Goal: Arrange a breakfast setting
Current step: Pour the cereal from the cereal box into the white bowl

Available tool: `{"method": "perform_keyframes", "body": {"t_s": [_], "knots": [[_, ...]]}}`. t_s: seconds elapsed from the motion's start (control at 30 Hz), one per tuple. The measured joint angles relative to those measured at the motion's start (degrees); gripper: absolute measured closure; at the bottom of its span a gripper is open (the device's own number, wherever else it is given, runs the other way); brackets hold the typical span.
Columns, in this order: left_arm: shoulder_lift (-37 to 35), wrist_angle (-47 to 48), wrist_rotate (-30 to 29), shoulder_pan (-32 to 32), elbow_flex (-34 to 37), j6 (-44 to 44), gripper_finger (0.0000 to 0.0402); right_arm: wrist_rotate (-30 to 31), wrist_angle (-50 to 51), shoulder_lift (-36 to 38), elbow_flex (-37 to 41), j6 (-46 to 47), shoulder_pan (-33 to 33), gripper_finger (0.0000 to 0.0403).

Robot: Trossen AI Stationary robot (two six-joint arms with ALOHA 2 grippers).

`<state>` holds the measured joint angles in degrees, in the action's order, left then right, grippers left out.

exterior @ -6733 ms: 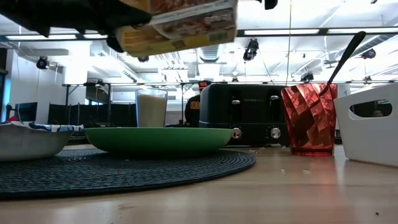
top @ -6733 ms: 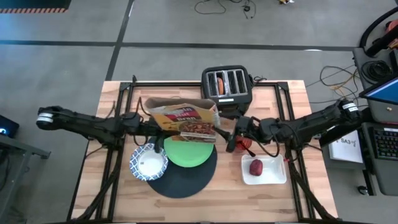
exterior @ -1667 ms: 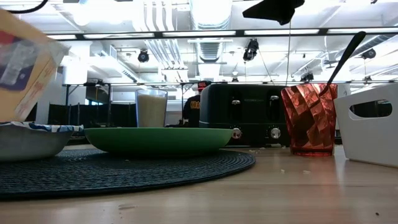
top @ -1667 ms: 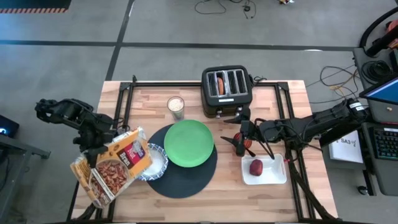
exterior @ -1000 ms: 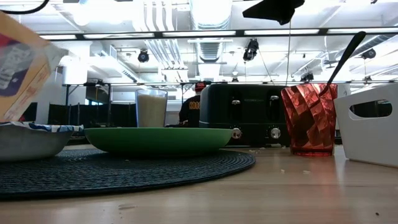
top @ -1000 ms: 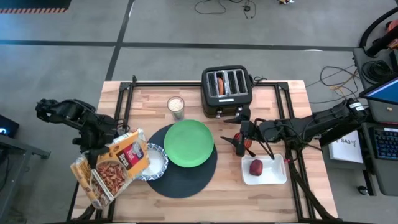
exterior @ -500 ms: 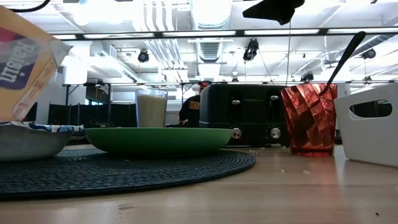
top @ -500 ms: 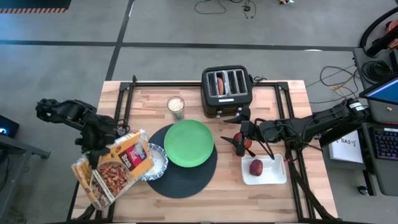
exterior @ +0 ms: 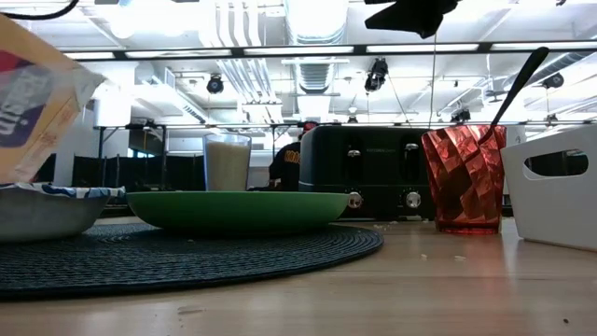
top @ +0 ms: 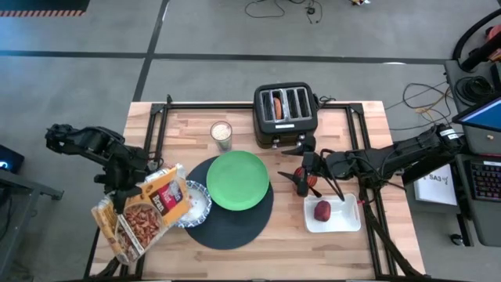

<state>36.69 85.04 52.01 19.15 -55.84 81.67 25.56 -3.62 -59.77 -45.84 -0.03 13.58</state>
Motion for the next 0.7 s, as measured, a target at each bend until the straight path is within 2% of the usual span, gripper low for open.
{"method": "perform_keyframes", "body": {"t_s": [0.1,0.2,0.47,0.7], "knots": [[0.66,-2.14,0.22,0.08,-0.43,-4.15,0.04,0.02,0.05,0.0,0.0,0.0,0.0,0.0094],[0.87,1.54,0.06,0.05,-0.63,-1.4,0.04,0.0,0.14,0.0,0.0,0.31,0.0,0.0094],[0.59,-0.22,-0.31,0.07,-1.6,-1.85,0.04,0.0,0.22,0.0,0.0,0.14,0.0,0.0094],[0.14,2.4,0.01,0.03,-1.85,0.34,0.04,0.0,0.36,0.0,0.0,0.09,0.0,0.0094]]}}
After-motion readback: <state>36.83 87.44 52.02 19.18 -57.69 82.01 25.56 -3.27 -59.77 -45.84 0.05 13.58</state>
